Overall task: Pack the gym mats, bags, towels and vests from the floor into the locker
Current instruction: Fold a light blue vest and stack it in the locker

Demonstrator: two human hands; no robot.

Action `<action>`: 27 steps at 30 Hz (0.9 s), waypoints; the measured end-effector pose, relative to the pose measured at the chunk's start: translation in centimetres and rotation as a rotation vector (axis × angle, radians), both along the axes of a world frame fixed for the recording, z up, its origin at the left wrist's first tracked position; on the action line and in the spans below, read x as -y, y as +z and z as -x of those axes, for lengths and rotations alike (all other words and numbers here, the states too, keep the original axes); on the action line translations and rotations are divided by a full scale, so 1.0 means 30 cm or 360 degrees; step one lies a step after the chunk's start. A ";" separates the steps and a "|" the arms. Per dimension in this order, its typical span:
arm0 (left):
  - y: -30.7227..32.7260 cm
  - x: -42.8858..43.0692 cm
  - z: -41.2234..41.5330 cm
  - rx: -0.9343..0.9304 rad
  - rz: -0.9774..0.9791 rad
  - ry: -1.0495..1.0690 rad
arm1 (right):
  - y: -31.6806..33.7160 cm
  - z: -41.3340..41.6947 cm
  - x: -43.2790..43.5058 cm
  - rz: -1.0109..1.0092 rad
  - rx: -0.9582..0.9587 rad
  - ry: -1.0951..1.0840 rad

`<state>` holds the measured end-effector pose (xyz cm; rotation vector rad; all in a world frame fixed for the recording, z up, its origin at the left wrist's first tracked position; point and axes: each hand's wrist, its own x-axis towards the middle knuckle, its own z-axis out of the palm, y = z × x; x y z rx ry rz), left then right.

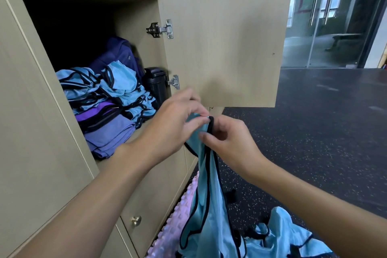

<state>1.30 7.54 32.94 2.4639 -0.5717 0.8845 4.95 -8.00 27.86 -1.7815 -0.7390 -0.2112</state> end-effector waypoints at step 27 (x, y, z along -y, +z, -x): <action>0.094 -0.073 0.029 0.0065 0.0285 0.0402 | 0.076 0.039 0.029 0.0327 -0.0375 0.0497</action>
